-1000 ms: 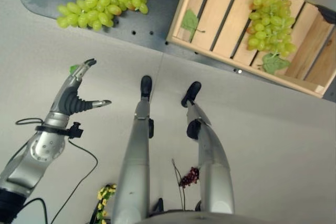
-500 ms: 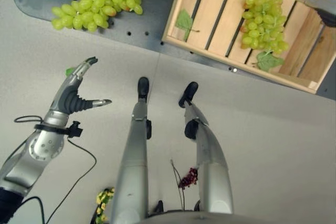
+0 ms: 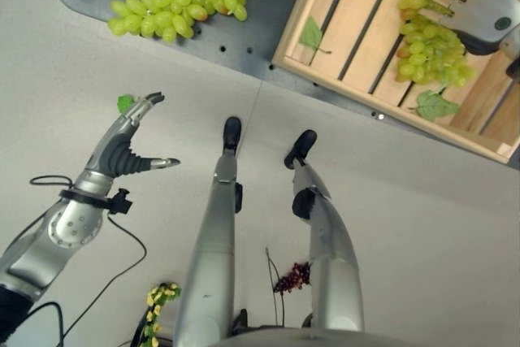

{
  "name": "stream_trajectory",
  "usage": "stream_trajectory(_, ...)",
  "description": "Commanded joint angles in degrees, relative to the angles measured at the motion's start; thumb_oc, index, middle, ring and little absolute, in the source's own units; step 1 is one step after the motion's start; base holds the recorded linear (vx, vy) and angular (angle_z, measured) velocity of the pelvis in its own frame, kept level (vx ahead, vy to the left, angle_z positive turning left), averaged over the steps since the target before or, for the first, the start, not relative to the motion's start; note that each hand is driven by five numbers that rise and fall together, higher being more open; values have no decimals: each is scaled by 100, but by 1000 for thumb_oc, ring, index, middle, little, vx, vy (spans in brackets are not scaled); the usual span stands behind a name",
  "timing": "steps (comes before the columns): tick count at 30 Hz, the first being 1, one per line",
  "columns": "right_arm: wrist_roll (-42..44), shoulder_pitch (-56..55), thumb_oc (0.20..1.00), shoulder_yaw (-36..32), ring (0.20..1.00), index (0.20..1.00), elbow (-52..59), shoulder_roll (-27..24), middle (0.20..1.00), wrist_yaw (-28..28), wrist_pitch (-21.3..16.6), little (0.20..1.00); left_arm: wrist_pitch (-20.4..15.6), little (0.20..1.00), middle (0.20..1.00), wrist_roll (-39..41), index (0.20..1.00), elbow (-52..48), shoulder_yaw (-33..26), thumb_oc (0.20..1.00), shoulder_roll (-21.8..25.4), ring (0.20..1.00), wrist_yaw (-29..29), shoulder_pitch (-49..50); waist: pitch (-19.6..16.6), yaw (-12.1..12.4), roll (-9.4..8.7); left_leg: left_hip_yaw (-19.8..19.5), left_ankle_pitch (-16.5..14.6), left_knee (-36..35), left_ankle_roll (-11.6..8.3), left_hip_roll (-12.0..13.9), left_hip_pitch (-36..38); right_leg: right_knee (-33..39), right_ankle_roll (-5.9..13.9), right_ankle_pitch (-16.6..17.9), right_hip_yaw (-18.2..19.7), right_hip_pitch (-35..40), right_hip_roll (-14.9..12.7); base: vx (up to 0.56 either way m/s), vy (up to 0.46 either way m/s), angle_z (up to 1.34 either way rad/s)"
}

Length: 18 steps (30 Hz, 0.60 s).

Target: Pick up the fruits from the basket on one side to the basket on the other side

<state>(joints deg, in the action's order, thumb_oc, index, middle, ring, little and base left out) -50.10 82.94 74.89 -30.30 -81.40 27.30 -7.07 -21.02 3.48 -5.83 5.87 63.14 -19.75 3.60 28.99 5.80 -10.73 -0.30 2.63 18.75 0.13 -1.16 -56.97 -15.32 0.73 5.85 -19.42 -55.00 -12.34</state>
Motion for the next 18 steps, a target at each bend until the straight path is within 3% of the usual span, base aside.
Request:
stream_trajectory(1,-104,65,1000,532,1000,1000,-202,52,1000,64,62,1000,-308,1000,1000,110,1000,-555,-256,1000,-185,1000,-112,59,81,160,8,-353,-435,-157,-46,-41,419,-462,872,44,68,-180,-500,0,0,0)
stream_trajectory(18,-195,-40,1000,532,1000,1000,-516,346,1000,-76,116,1000,-351,1000,1000,252,1000,-586,-111,1000,-272,1000,-71,-99,81,266,144,-443,-378,-233,-67,-69,328,-456,880,54,57,-244,-539,2,2,2)
